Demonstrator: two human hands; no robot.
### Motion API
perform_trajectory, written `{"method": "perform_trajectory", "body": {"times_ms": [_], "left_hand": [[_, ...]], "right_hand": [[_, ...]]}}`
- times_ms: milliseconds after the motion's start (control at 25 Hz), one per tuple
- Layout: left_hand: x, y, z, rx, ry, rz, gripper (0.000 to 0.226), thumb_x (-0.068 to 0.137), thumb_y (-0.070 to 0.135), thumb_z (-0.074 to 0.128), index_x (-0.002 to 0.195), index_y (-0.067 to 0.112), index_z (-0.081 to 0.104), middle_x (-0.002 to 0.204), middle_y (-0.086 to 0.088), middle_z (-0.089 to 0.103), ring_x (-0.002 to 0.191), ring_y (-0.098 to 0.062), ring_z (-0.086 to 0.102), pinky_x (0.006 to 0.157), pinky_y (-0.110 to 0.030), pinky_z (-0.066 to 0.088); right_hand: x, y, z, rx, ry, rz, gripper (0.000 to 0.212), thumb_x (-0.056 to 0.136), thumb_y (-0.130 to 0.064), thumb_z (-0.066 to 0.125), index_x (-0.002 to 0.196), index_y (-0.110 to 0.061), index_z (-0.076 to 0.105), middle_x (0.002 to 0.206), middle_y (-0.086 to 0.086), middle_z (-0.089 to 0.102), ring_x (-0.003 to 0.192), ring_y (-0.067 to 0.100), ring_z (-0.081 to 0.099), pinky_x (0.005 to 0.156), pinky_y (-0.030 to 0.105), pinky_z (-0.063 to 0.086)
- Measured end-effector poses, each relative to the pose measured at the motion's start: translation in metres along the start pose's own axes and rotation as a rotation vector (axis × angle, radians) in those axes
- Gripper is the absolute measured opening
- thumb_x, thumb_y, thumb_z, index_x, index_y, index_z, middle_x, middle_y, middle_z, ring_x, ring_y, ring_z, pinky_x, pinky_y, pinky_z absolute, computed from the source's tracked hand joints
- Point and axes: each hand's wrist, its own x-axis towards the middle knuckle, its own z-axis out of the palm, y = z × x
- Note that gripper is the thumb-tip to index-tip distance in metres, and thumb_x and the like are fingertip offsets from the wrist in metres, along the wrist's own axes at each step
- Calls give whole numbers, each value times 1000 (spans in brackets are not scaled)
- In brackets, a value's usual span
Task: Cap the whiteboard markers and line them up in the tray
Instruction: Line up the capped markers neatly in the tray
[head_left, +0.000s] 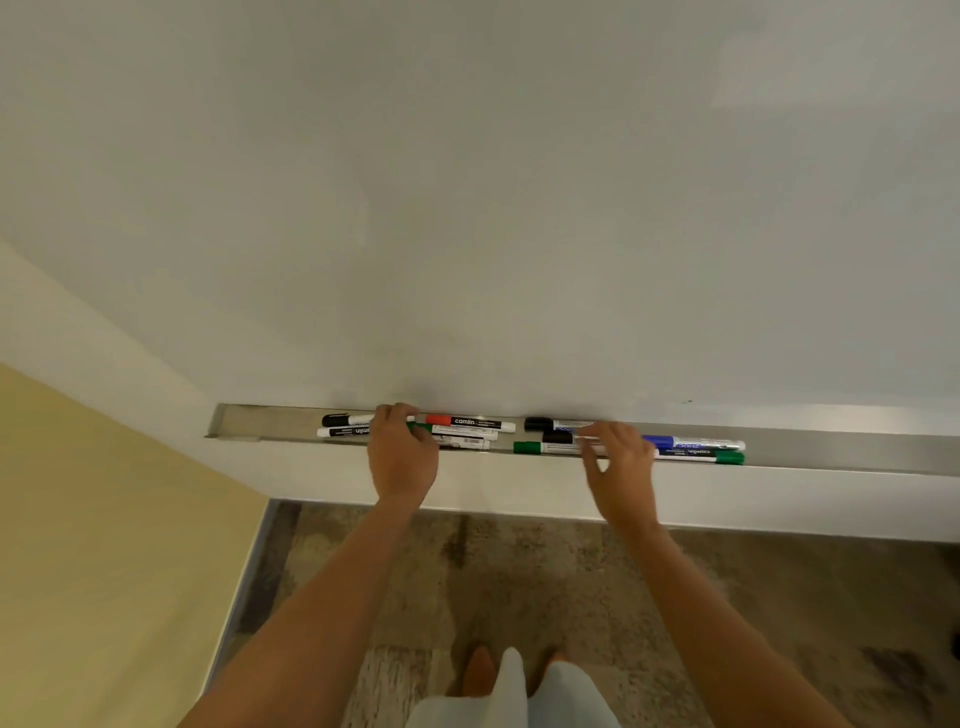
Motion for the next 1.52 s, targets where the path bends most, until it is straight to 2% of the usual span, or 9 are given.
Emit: {"method": "perform_trajectory", "body": {"times_ms": [160,320,440,600,720,840,1040,1400,1520], "left_hand": [[8,-35,-22,267,-10,47,39,85,-1,54,123,4,57,131,-14,54,119,-32,52,97,-45,47],[-1,-61,-28,387,-118,52,52,94,6,44,146,8,36,156,-10,31,142,-27,31,112,-44,33],[-2,-69,-27,455,-215,96,53,101,16,35,152,11,20,161,-7,16,149,-22,11,119,-42,22],[4,-75,-27,514,-348,139,56,104,26,29,154,13,7,163,-4,3,150,-20,0,121,-42,13],[9,-78,-27,504,-366,144,55,103,28,30,153,13,12,163,-5,7,150,-21,4,121,-43,15],[12,-75,-25,525,-278,193,47,102,24,37,147,11,34,157,-9,26,147,-25,18,118,-43,25],[20,-68,-22,569,-236,342,30,98,22,48,125,11,56,127,-7,54,121,-24,48,102,-38,41],[46,-54,-22,611,-379,582,18,96,27,51,109,15,56,110,-3,59,106,-22,48,88,-35,41],[49,-49,-18,612,-428,626,23,96,23,52,116,14,58,114,-4,56,110,-23,46,90,-35,40]], "right_hand": [[-5,-55,39,19,-200,-220,23,94,-21,60,117,-21,63,118,-4,64,115,16,55,104,41,37],[-5,-106,76,-101,-503,-377,55,98,-51,40,146,-25,36,154,0,34,144,20,25,119,44,11],[-1,-126,99,-232,-600,-466,66,96,-60,34,153,-29,19,161,-1,13,149,25,5,118,48,0],[1,-117,108,-397,-654,-471,72,94,-65,27,154,-30,8,162,-1,0,148,28,-7,118,55,-2],[1,-98,99,-413,-626,-481,72,95,-64,29,154,-29,9,162,-1,2,148,27,-7,118,55,-2],[3,-77,82,-439,-598,-473,70,96,-62,30,154,-29,10,162,-1,3,148,26,-6,118,54,-2],[3,-51,58,-459,-600,-447,68,96,-63,22,154,-31,6,162,-4,-2,148,22,-12,119,52,-5],[3,-38,46,-453,-594,-417,68,95,-64,19,153,-32,7,161,-6,-4,147,19,-16,119,52,-5],[3,-38,48,-449,-598,-412,69,94,-65,17,153,-32,7,161,-7,-5,147,20,-16,119,52,-5]]}}
